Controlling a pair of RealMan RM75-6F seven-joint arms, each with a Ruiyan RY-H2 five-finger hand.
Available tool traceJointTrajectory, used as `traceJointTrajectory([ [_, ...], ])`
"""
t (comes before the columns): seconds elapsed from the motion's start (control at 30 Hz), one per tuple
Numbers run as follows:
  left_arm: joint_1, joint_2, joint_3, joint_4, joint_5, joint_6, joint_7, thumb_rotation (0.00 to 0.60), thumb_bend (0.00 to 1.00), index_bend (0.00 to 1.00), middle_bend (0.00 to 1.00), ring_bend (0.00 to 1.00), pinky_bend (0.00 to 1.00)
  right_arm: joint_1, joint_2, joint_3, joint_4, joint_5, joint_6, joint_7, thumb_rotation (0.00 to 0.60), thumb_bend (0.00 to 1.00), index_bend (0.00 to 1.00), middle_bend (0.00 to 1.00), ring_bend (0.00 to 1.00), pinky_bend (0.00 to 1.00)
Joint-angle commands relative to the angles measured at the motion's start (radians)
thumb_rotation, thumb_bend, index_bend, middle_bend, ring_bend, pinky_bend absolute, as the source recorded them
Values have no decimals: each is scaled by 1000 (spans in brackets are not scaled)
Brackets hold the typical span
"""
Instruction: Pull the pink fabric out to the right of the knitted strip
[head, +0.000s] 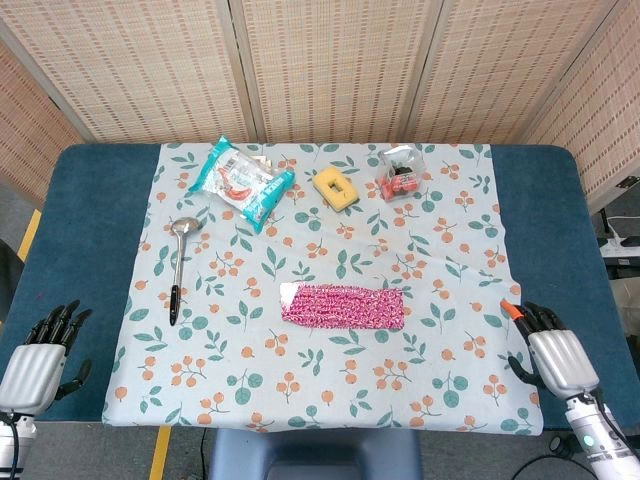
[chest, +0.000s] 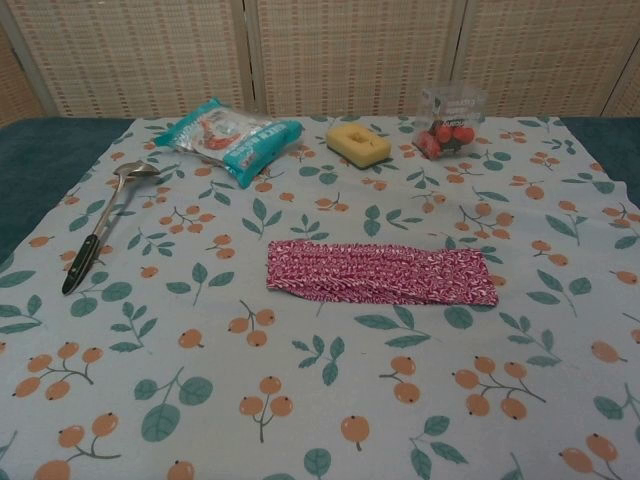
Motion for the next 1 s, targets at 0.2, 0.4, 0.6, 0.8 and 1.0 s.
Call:
traceJointTrajectory([
  [0.2, 2, 1, 0, -3, -3, 1, 2, 600, 401, 108, 0, 0, 167, 5, -1, -4, 1, -2, -13, -11, 600, 290, 13, 117, 58, 120],
  [0.4, 1, 1, -3, 2, -11, -3, -4, 600, 401, 107, 0, 0, 167, 24, -32, -2, 28, -24, -28, -14, 600, 292, 0, 210, 146, 270],
  [0.6, 7, 6, -6, -7, -4, 17, -9, 600, 401, 107, 0, 0, 167, 98, -52, 16, 5, 29, -162, -50, 600, 466, 0, 446, 442, 568],
  [0.8, 12, 8, -6, -5, -7, 20, -13, 600, 400, 109, 0, 0, 167, 188, -58, 38, -55, 129, -311, -177, 600, 717, 0, 606, 635, 736],
  [1.0, 14, 13, -7, -7, -4, 26, -22, 600, 399, 109, 0, 0, 167, 264, -105, 72, -92, 273, -398, -283, 600, 864, 0, 648, 675, 761],
])
